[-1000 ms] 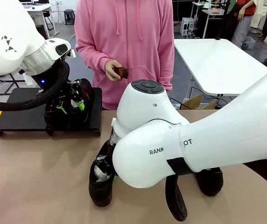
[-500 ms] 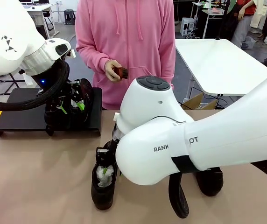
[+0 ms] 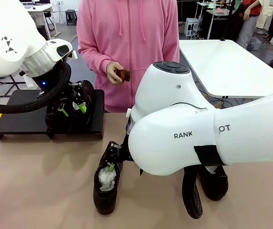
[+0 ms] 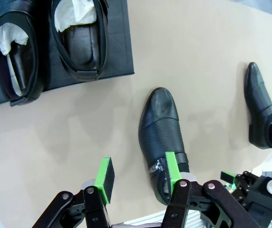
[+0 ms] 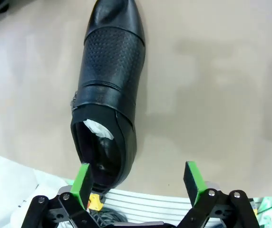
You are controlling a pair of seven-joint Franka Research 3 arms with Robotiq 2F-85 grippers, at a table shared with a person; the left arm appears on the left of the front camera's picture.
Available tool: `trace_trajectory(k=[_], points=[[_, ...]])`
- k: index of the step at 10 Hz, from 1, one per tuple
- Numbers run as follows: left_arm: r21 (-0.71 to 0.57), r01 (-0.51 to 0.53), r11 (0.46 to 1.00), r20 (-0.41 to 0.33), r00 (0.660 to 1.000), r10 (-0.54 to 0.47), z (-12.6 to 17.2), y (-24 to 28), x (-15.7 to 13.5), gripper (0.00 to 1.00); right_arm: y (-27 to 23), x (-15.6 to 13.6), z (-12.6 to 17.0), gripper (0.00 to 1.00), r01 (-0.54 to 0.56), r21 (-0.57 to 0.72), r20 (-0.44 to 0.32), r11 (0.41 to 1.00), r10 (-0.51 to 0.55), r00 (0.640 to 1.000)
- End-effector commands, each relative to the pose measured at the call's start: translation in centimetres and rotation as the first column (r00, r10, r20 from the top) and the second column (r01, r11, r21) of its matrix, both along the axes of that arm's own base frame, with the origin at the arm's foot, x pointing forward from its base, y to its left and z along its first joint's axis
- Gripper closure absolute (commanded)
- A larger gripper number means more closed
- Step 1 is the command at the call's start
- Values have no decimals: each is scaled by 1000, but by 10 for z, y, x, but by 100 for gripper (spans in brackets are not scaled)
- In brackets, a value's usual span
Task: Organize the shoes by placing them on the stand.
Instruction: Pick up one Shoe and place it in the middle of the table, then place the Shoe from the middle of the table onto the Shoes Stand.
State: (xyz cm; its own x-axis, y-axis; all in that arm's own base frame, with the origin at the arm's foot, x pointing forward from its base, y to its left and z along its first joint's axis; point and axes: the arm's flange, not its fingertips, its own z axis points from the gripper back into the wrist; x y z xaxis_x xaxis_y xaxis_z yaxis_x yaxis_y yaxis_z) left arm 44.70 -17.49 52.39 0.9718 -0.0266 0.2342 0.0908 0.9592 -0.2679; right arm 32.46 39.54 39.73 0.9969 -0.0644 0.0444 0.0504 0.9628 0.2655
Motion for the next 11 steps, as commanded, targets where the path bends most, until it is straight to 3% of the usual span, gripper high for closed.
trace_trajectory(k=[1,7,8,9,11], points=[[-2,-2,1000,1,1000,2,1,2,-1,43,9,3,-7,0,2,21,24,1000,-2,1000],[-2,-2,1000,1,1000,2,1,2,-1,43,5,1,-8,0,-2,15,8,1000,2,1000],[-2,-2,1000,1,1000,2,1,2,-1,43,4,-19,4,0,-24,0,16,1000,24,1000],[0,0,1000,0,1000,0,0,0,0,43,-27,-19,25,0,62,-2,56,998,-61,997],[-41,7,999,12,1000,-6,7,-35,-28,43,-96,-12,61,0,274,-11,158,962,-269,950]])
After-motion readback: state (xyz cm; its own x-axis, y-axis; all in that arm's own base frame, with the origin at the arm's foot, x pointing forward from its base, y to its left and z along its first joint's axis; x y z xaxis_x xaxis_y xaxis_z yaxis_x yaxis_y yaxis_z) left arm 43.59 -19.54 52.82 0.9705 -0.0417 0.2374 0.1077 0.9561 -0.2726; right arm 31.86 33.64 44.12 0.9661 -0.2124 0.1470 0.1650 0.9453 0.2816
